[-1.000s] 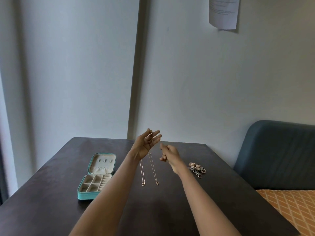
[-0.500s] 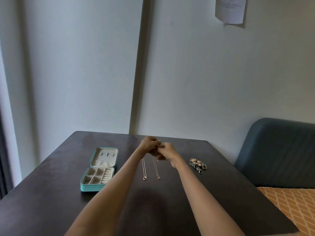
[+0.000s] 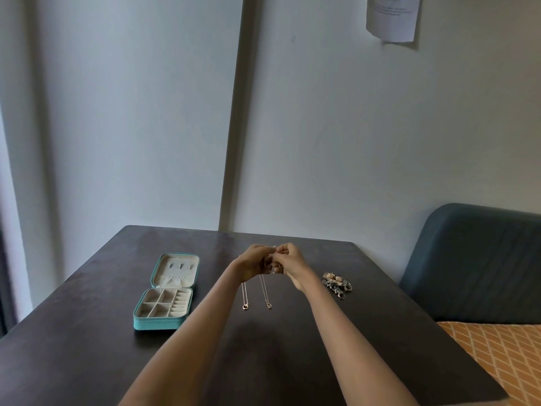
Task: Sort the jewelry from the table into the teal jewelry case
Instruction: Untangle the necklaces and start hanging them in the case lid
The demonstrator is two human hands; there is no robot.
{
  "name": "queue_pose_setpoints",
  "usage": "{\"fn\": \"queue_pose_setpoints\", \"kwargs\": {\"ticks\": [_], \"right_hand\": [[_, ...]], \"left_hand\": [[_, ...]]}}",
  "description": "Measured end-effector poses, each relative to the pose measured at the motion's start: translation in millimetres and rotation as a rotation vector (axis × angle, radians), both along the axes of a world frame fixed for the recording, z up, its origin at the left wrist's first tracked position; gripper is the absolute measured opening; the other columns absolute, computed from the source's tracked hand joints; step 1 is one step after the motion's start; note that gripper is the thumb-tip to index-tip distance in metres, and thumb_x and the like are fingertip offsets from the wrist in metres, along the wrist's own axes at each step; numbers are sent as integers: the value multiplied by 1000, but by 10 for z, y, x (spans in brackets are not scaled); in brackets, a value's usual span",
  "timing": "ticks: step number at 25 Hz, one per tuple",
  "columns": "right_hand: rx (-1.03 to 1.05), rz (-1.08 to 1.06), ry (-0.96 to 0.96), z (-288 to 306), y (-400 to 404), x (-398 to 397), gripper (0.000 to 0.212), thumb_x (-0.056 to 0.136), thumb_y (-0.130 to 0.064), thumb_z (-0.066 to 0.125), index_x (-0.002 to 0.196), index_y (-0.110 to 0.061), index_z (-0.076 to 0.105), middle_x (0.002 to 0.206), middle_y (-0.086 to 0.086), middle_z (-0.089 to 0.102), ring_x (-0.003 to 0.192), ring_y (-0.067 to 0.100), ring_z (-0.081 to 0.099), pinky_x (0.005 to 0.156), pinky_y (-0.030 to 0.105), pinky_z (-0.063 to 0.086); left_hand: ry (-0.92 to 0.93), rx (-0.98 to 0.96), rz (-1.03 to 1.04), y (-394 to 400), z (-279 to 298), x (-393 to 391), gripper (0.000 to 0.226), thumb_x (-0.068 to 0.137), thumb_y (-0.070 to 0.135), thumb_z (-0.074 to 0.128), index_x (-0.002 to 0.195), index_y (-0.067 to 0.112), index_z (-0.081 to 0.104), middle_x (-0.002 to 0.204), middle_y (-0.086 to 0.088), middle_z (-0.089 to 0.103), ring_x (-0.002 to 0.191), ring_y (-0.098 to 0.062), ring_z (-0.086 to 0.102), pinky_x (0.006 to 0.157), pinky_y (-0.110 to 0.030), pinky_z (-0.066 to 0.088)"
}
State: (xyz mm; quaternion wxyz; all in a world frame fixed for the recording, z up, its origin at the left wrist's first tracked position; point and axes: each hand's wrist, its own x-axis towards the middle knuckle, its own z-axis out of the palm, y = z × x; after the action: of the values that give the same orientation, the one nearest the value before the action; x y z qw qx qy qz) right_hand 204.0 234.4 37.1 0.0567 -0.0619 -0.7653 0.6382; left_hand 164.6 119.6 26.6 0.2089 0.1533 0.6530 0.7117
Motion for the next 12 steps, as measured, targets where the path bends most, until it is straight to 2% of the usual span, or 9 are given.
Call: {"fn": "queue_pose_setpoints", "kwargs": {"ticks": [2, 4, 6, 8, 12], "right_hand": [[-29, -61, 11, -40, 4, -20, 20, 84, 4, 55, 96, -8, 45, 83, 8, 53, 61, 14, 52, 52, 22, 47], [-81, -50, -4, -88, 29, -36, 30, 84, -2, 63, 109, -6, 47, 98, 13, 59, 72, 17, 59, 60, 24, 50], [-133, -10, -24, -115, 45, -20, 35, 85, -6, 66, 116, -7, 48, 96, 13, 63, 74, 15, 60, 62, 22, 50], [-144, 4, -25, -138, 66, -6, 35, 84, -4, 65, 116, -7, 51, 85, 9, 64, 69, 12, 59, 61, 20, 49], [-70, -39, -20, -156, 114, -13, 27, 84, -12, 65, 107, -11, 51, 92, 9, 63, 75, 14, 60, 61, 21, 48]], "left_hand": [[-38, 63, 20, -24, -12, -2, 25, 96, 17, 47, 74, 8, 54, 58, -3, 46, 53, -13, 45, 59, -25, 41], [-67, 120, 34, -68, -6, -13, 23, 94, 14, 48, 72, 10, 50, 58, -2, 46, 49, -12, 44, 57, -23, 41], [-83, 176, 0, -100, -10, -23, 18, 91, 9, 46, 74, 12, 50, 58, -1, 47, 48, -11, 45, 57, -23, 43], [-98, 224, -46, -129, -31, -16, 17, 89, 2, 42, 80, 11, 53, 61, -1, 49, 50, -11, 47, 57, -23, 45], [-97, 247, -100, -153, -78, 1, 18, 88, -1, 42, 86, 10, 56, 68, -3, 57, 58, -13, 55, 66, -25, 48]]}}
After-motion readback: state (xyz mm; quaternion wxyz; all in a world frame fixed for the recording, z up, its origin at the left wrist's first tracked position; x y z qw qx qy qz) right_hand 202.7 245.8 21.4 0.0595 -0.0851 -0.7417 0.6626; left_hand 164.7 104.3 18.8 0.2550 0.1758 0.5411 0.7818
